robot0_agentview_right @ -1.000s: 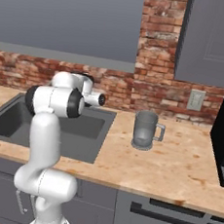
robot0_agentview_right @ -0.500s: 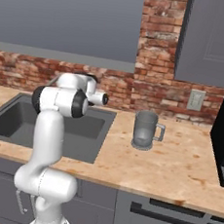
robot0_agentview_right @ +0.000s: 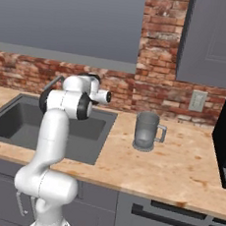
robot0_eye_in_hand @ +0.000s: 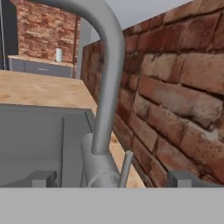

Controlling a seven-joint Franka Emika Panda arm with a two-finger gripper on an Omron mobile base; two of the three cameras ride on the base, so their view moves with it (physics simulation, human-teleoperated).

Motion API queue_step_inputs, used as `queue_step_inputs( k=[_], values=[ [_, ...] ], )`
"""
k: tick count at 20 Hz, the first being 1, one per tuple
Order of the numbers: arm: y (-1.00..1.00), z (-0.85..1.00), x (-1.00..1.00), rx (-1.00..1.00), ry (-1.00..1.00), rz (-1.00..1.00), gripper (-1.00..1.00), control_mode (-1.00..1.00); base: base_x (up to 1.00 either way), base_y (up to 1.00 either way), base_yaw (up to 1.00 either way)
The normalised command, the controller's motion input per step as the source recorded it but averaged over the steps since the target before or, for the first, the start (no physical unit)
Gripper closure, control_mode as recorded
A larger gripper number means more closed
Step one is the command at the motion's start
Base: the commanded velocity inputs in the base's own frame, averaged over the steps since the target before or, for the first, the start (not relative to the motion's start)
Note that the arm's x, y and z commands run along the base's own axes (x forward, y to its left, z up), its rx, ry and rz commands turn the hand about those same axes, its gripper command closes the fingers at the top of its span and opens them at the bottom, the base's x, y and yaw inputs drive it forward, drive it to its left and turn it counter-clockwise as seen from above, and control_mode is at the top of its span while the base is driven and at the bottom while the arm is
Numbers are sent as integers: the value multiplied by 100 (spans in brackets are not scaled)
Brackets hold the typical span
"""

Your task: Turn on the sink faucet and place the jug under the water for a few seconds to fill it up.

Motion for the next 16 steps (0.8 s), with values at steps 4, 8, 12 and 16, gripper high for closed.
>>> queue_step_inputs(
  k=[4,8,12,16],
  values=[
    [13,-21,24,0,0,7,-100,-100,0,0,0],
    [15,-30,20,0,0,8,-100,-100,0,0,0],
    [19,-23,22,0,0,7,-100,-100,0,0,0],
    [6,-14,30,0,0,7,-100,-100,0,0,0]
  ],
)
